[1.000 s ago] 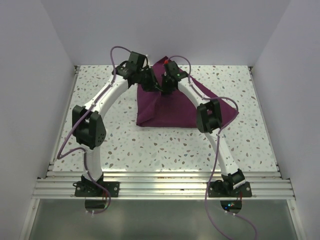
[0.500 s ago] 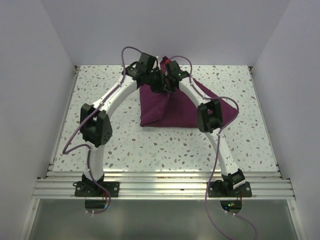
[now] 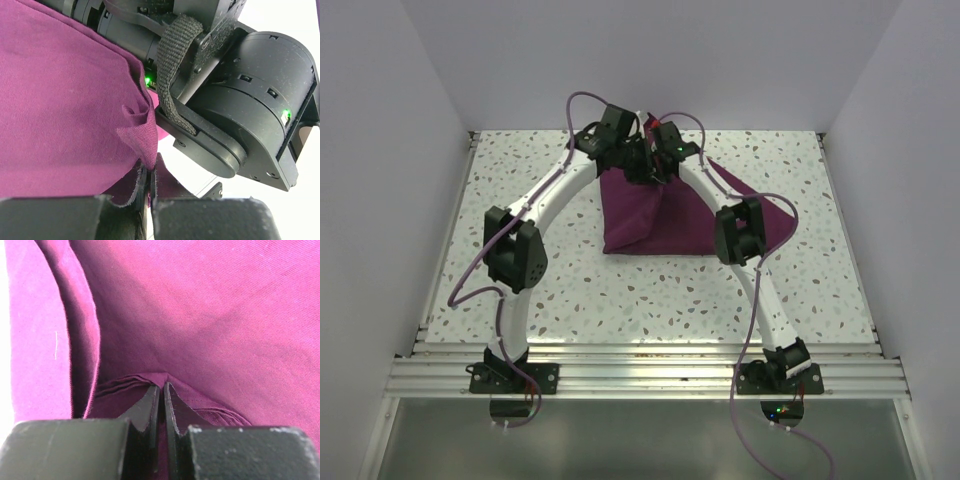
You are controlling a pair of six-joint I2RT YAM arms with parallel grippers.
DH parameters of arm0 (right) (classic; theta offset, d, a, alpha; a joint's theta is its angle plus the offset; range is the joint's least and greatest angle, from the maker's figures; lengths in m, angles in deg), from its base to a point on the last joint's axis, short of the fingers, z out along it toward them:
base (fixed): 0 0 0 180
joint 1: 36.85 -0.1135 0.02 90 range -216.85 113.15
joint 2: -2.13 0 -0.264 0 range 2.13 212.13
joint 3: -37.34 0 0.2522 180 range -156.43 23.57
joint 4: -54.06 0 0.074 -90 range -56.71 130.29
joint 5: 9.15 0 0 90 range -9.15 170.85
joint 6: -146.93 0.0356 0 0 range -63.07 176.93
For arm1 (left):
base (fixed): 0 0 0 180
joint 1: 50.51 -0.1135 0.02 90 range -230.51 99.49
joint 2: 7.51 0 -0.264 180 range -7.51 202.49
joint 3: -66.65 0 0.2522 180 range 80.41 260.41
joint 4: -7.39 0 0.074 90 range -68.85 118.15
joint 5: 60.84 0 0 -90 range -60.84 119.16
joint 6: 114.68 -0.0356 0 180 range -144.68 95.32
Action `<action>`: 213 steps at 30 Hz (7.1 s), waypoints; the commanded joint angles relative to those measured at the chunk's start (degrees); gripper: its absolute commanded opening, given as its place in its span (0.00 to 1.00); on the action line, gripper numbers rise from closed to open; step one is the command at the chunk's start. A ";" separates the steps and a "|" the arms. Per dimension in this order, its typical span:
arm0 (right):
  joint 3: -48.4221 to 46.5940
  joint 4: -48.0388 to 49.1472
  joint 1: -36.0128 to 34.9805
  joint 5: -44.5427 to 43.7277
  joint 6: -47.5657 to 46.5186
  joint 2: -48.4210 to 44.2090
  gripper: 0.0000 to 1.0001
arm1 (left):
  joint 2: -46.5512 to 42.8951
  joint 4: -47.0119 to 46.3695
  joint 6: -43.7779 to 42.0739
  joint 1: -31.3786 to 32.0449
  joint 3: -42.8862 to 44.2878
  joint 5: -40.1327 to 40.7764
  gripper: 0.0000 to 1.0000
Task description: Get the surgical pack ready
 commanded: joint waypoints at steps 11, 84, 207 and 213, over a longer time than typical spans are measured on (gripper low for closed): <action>5.61 -0.87 2.77 11.55 5.57 -1.48 0.24 | -0.30 -2.59 0.30 0.67 1.46 -1.91 0.00; 34.00 -5.78 16.57 27.91 1.80 -23.19 0.05 | -4.96 1.63 -14.99 -3.37 -21.04 -2.35 0.05; 16.69 -1.74 -11.02 17.27 3.73 -22.14 0.00 | -7.77 -3.21 -16.57 -17.43 -34.31 4.06 0.13; 15.72 -2.88 -11.11 18.85 4.78 -19.41 0.00 | -8.91 -1.62 -16.75 -19.02 -34.31 6.26 0.13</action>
